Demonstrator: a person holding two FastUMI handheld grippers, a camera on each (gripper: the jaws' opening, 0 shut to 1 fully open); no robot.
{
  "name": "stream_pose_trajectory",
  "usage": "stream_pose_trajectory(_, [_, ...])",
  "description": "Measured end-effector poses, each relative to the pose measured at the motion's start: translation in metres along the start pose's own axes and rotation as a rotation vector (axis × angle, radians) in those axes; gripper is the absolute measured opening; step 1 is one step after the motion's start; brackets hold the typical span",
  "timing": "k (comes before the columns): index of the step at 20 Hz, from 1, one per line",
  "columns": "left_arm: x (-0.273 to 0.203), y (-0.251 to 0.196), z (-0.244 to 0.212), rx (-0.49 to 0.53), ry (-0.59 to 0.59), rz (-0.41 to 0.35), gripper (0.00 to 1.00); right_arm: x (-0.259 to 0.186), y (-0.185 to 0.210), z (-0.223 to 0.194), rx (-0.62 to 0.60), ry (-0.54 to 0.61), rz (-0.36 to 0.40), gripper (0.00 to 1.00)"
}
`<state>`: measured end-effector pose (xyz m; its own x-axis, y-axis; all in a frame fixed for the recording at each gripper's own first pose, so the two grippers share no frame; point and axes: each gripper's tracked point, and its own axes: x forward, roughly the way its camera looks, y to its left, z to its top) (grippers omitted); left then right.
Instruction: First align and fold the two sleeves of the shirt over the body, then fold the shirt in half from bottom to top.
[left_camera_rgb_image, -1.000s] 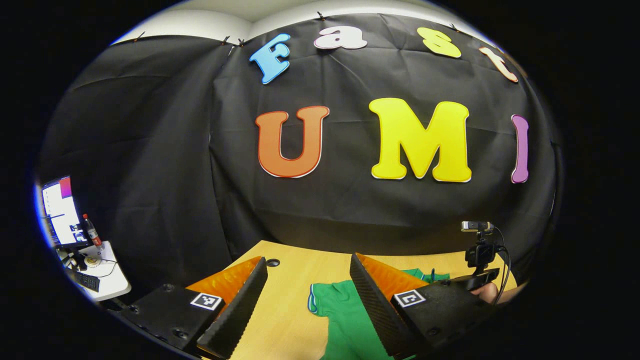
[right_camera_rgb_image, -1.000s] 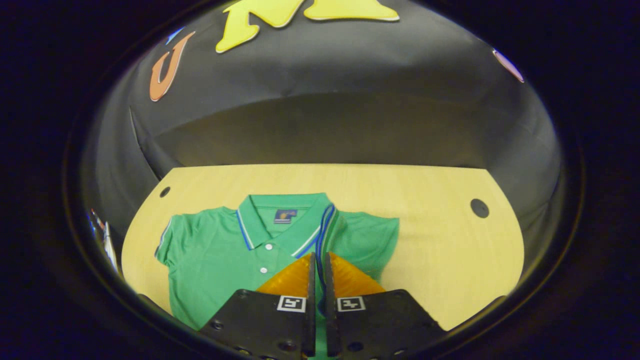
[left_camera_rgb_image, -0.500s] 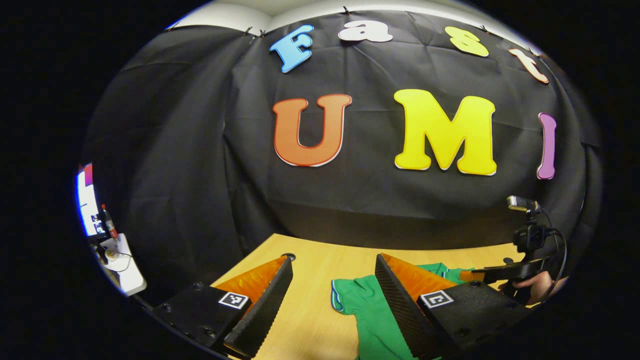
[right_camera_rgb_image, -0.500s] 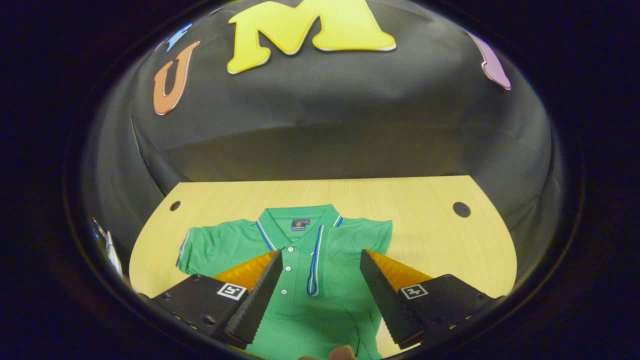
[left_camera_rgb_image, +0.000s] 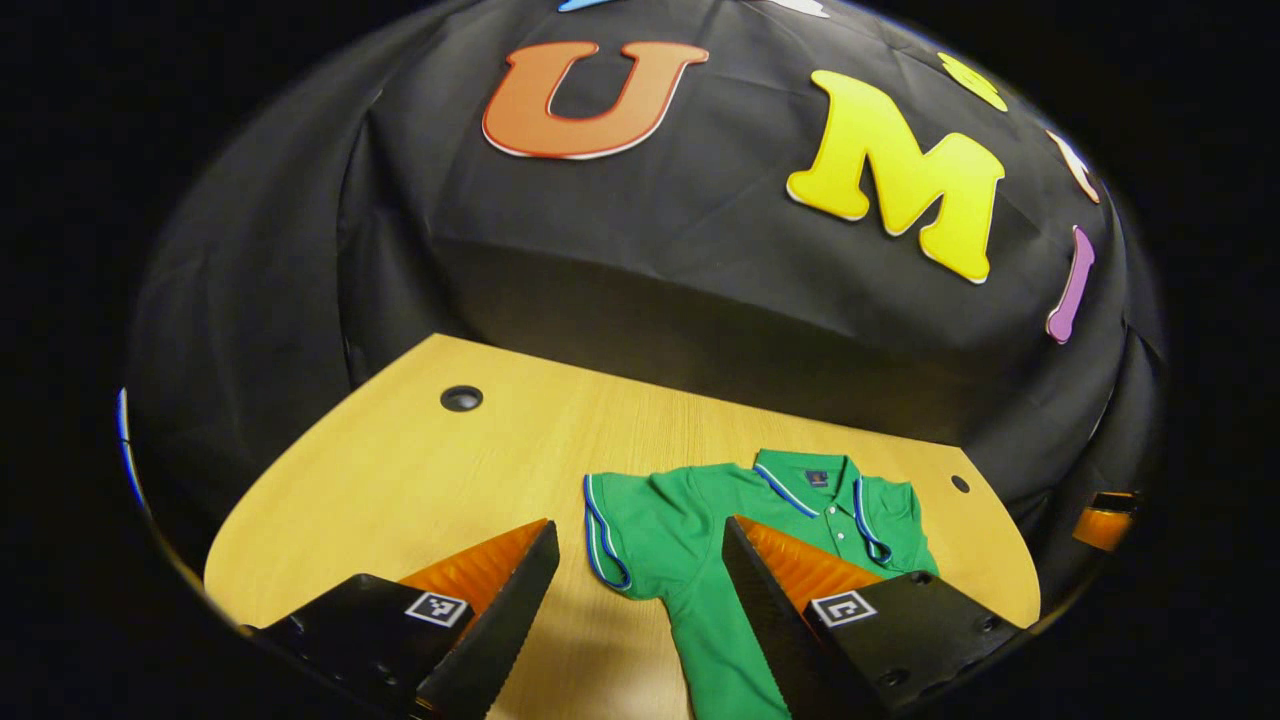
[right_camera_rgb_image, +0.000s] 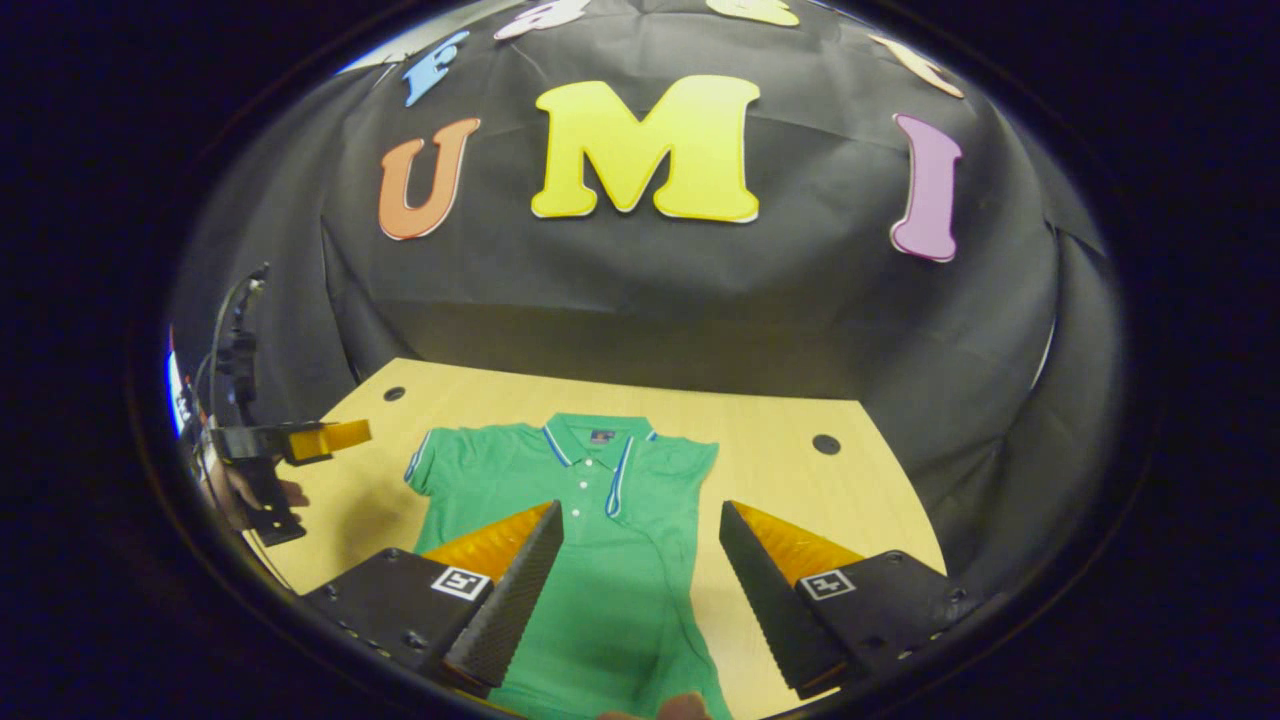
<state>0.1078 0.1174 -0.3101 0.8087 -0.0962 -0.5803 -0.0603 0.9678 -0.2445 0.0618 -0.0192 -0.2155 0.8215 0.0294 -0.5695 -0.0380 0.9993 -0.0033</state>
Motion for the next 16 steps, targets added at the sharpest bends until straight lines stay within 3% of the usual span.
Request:
stream_pose_trajectory(8, [0.080,0.029,-0.045,0.092,0.143,0.037,1.00,-0.035,-0.002,-0.010,0.023,0.013,-0.056,0.96])
stream_pose_trajectory(12, [0.096,0.029,-0.061,0.097,0.194,0.035,1.00,-0.039,-0.002,-0.018,0.025,0.030,-0.072,0.96])
stream_pose_trajectory(16, [0.100,0.032,-0.064,0.098,0.199,0.065,0.93,-0.036,-0.009,-0.021,0.053,0.040,-0.085,0.98])
